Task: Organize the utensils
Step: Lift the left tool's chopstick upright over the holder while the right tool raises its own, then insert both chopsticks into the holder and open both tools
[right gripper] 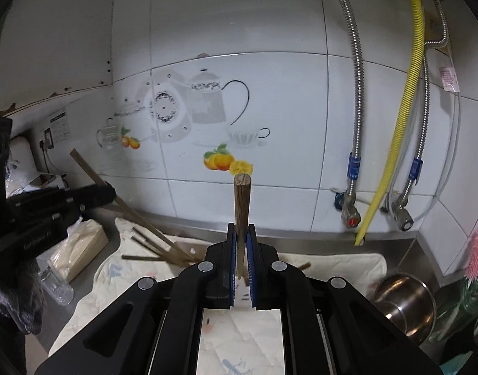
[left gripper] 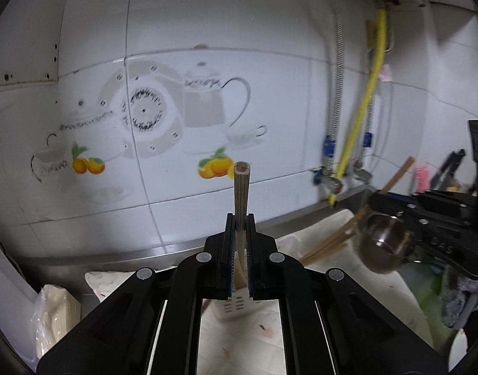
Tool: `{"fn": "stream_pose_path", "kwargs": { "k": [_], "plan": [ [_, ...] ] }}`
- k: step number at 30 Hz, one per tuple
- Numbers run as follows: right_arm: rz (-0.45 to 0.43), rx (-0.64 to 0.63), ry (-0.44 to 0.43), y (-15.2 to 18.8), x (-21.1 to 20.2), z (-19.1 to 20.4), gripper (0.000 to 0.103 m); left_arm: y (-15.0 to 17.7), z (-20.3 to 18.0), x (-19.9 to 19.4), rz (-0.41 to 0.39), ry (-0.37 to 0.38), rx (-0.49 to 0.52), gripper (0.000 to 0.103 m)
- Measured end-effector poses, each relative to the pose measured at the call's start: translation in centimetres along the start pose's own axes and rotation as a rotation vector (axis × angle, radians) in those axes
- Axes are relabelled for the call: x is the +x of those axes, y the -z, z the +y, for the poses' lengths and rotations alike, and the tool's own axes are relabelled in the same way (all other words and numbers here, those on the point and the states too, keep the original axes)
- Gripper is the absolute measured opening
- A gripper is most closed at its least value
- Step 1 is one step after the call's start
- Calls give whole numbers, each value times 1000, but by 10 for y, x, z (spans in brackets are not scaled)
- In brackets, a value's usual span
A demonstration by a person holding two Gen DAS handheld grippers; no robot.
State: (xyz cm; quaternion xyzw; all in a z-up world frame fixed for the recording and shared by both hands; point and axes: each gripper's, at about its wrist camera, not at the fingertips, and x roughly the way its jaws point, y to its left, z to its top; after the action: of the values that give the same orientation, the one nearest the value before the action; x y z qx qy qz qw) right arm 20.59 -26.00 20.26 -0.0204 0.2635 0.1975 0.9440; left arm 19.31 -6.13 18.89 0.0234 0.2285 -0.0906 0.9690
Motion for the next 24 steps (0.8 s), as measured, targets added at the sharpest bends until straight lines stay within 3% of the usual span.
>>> {"fn": "stream_pose_path", "kwargs": {
  "k": [10,24],
  "plan": [
    [49,-8,44,2,43,-13,7,20,24,57,104,-26,-53,5],
    [137,-12,75,18,88,-21,7,37,25,79,171,-10,-52,5]
  ]
}}
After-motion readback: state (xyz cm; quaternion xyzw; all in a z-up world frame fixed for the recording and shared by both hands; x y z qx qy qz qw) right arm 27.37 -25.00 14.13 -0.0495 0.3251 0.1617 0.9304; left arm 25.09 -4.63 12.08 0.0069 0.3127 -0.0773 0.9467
